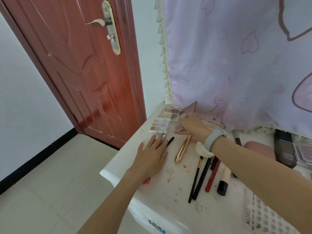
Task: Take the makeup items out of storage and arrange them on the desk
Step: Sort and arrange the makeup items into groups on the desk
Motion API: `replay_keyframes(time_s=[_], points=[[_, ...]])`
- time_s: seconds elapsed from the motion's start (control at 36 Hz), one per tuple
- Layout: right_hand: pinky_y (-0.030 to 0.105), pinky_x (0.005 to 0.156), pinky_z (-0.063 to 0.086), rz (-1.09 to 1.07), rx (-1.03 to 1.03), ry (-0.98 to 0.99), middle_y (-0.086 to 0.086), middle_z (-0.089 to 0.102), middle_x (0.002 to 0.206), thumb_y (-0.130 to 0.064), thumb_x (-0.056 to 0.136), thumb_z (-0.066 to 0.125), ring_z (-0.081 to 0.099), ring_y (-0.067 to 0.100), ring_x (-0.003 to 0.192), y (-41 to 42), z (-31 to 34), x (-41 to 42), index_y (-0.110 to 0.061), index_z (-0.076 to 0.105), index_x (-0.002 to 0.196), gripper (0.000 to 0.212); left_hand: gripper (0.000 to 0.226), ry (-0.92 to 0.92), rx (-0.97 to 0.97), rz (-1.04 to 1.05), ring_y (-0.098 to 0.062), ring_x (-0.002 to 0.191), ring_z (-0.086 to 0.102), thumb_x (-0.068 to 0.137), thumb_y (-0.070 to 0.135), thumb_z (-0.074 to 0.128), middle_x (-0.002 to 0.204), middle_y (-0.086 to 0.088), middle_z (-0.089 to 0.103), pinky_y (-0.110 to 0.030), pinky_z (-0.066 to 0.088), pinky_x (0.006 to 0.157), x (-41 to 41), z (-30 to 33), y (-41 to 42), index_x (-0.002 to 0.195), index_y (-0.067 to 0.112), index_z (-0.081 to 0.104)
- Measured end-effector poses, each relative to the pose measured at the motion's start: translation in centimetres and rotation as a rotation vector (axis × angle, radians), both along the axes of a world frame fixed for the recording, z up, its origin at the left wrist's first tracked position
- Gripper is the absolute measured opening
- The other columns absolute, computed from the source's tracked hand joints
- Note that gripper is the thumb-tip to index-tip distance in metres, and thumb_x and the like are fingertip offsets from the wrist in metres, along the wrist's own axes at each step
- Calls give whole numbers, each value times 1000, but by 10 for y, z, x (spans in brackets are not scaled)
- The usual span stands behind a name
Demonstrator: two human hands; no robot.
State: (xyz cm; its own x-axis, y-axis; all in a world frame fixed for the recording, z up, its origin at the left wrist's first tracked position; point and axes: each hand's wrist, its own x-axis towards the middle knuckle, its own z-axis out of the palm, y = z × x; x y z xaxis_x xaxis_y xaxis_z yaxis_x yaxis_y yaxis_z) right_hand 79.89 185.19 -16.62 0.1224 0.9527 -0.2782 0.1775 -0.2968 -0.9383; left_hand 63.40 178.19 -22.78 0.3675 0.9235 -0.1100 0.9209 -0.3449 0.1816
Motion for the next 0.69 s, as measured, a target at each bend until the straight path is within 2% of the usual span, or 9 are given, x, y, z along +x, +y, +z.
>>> replay_keyframes(time_s=[0.11, 0.14, 0.19, 0.31, 0.36, 0.42, 0.5, 0.61, 0.69], points=[[50, 73, 57, -38, 12, 35, 12, 56, 61, 1, 84, 53, 69, 36, 75, 1, 1, 0, -12, 42, 66, 24, 52, 8, -17, -18, -11, 144, -10, 102, 40, 16, 158, 9, -7, -46, 1, 115, -2, 4, 1, 150, 27, 5], [49, 72, 57, -39, 8, 35, 11, 56, 59, 2, 84, 52, 69, 35, 74, 1, 2, 0, -13, 41, 66, 26, 51, 11, -21, -18, -10, 144, -9, 102, 40, 16, 158, 8, -6, -46, 1, 115, -2, 5, 0, 150, 27, 6], [48, 72, 58, -27, -3, 21, 20, 63, 72, 2, 85, 52, 69, 35, 71, 0, 2, 0, -11, 44, 70, 20, 51, 11, -26, -20, -11, 145, -7, 102, 40, 17, 158, 8, -5, -45, 2, 116, -2, 7, -2, 150, 27, 8], [52, 88, 51, 9, -8, -44, 29, 64, 82, 5, 83, 55, 67, 41, 83, 0, 4, 0, -5, 48, 65, 22, 49, 24, 5, -33, -11, 145, 0, 102, 38, 20, 159, 7, 2, -45, 4, 116, -1, 12, -7, 150, 26, 14], [52, 89, 50, -2, -10, -66, 27, 65, 79, 3, 83, 55, 67, 42, 85, -1, 6, 1, -1, 52, 70, 14, 47, 39, 58, -42, -11, 144, 9, 102, 36, 23, 158, 6, 10, -47, 7, 115, -1, 14, -8, 148, 25, 22], [51, 87, 50, -3, 4, -103, 24, 64, 74, 3, 83, 55, 68, 41, 81, 1, 6, 4, -2, 51, 67, 17, 45, 49, 99, -54, -11, 142, 16, 102, 35, 24, 156, 5, 15, -48, 8, 114, -1, 15, -7, 145, 24, 27], [52, 83, 53, 2, 22, -127, 15, 58, 59, 4, 84, 52, 68, 40, 76, 0, 6, 6, -4, 48, 62, 24, 48, 52, 96, -65, -11, 142, 15, 102, 36, 24, 156, 4, 14, -49, 5, 114, 1, 13, -5, 147, 22, 21], [53, 84, 52, 12, 45, -172, 15, 57, 61, 6, 83, 50, 67, 42, 83, 0, 7, 7, -8, 46, 60, 27, 49, 58, 77, -86, -12, 143, 11, 102, 37, 23, 157, 4, 11, -50, 3, 114, 2, 12, -2, 148, 21, 19], [44, 74, 51, -15, 52, -202, 8, 47, 47, 4, 86, 46, 66, 44, 85, 2, 6, 7, -11, 40, 57, 34, 49, 85, 100, -101, -13, 141, 18, 102, 37, 24, 156, 3, 14, -50, 3, 114, 3, 14, -3, 147, 21, 22]])
